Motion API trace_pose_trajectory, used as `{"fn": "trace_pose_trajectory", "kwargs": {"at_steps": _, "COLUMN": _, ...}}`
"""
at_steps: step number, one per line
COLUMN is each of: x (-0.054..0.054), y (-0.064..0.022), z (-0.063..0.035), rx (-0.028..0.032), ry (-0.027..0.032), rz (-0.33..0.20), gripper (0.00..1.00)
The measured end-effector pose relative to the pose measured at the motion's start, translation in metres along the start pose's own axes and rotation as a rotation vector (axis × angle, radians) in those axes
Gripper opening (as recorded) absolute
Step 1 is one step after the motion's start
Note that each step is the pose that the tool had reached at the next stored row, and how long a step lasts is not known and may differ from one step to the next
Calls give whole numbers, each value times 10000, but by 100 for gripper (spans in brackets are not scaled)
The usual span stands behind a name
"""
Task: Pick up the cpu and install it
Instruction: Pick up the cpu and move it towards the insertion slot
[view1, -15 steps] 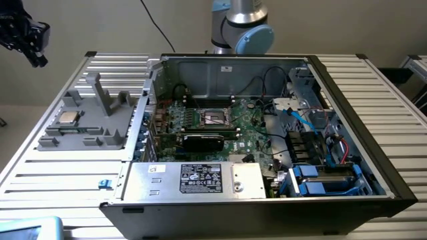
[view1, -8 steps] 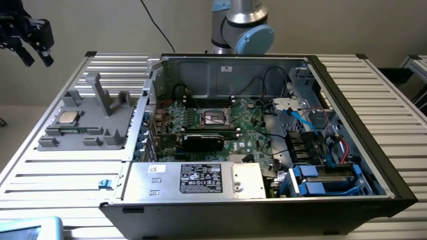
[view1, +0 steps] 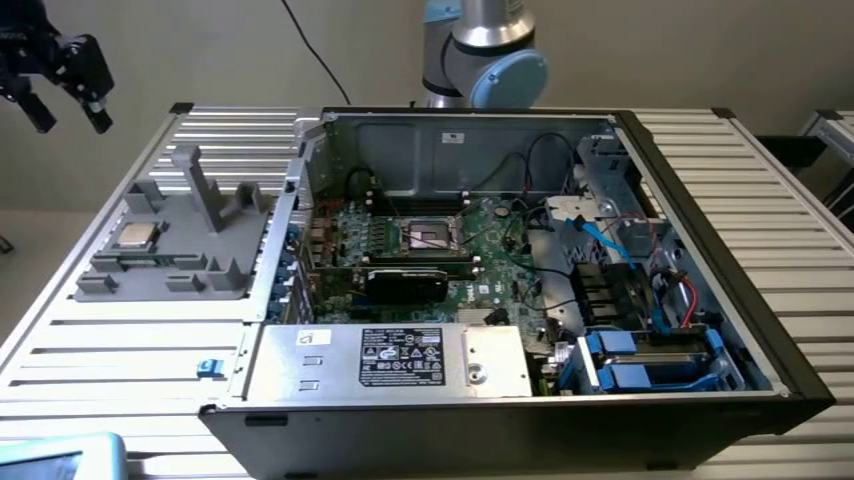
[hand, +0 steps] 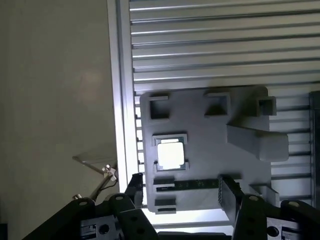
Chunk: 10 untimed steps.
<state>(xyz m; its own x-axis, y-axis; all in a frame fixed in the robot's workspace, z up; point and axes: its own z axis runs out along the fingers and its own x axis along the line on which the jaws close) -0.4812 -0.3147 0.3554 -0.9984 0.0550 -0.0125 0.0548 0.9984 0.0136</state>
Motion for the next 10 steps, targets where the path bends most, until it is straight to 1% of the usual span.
{"fn": "trace_pose_trajectory", "kwargs": {"at_steps": 1, "x": 0, "y": 0, "z": 2, "rx": 85, "ry": 10, "rz": -64, "gripper": 72}}
{"fn": "trace_pose_trajectory", "kwargs": {"at_steps": 2, "x": 0, "y": -1, "z": 7, "rx": 115, "ry": 35, "rz": -160, "gripper": 72}}
{"fn": "trace_pose_trajectory", "kwargs": {"at_steps": 4, "x": 1, "y": 0, "z": 18, "rx": 119, "ry": 113, "rz": -369, "gripper": 72}}
{"fn": "trace_pose_trajectory", "kwargs": {"at_steps": 5, "x": 0, "y": 0, "z": 24, "rx": 121, "ry": 132, "rz": -477, "gripper": 72}}
{"fn": "trace_pose_trajectory", "kwargs": {"at_steps": 7, "x": -2, "y": -1, "z": 41, "rx": 116, "ry": 163, "rz": -641, "gripper": 72}}
{"fn": "trace_pose_trajectory", "kwargs": {"at_steps": 10, "x": -5, "y": -4, "z": 92, "rx": 115, "ry": 171, "rz": -703, "gripper": 72}}
